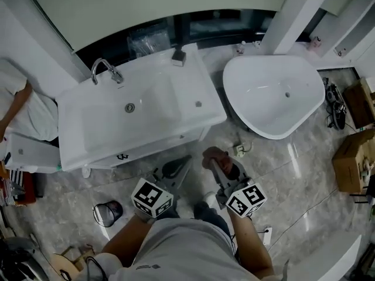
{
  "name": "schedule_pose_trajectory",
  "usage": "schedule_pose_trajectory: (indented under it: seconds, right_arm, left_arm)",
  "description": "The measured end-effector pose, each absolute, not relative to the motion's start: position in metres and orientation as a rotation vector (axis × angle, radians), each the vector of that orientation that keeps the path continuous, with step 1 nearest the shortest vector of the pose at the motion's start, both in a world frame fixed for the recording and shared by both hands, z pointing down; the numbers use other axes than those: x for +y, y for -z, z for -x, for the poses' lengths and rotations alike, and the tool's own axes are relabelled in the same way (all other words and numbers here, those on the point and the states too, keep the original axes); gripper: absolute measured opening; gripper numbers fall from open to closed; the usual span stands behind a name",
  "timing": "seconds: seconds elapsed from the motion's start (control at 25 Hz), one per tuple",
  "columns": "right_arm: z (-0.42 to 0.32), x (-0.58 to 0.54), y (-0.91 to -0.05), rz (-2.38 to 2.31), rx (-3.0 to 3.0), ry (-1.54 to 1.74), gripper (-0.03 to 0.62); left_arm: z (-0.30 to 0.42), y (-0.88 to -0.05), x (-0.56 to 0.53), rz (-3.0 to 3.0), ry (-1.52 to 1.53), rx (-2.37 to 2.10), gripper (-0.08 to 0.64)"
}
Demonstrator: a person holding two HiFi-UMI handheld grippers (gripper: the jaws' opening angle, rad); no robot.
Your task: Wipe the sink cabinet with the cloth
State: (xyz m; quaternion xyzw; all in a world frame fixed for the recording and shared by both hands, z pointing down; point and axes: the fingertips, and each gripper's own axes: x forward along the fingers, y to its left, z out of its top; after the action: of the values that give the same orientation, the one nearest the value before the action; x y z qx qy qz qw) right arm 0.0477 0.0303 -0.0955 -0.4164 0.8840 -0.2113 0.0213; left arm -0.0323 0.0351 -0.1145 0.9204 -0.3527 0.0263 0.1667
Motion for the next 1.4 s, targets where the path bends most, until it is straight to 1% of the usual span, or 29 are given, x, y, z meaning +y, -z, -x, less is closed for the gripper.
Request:
schedule_pose_trajectory:
  seconds: [0.2,0.48,1.4]
  right_arm:
    - [-0.035,0.030,0.138,1.268,2.741,0.546,0.075]
    - [-0.029,0.028,0.148,1.310,2.725,0.528,0.075]
    - [-0.029,0.040,0.164,1.375,2.708,0.449,0.074]
  left_arm:
    - [0.045,0.154,0.030,-2.636,0.024,-1.022,0.012]
    - [0.052,0.173,0.032,-2.671,0.083,-0.990,0.011]
    - [0.071,0.166,0.039,-2.638,0.116,-1.032,0.012]
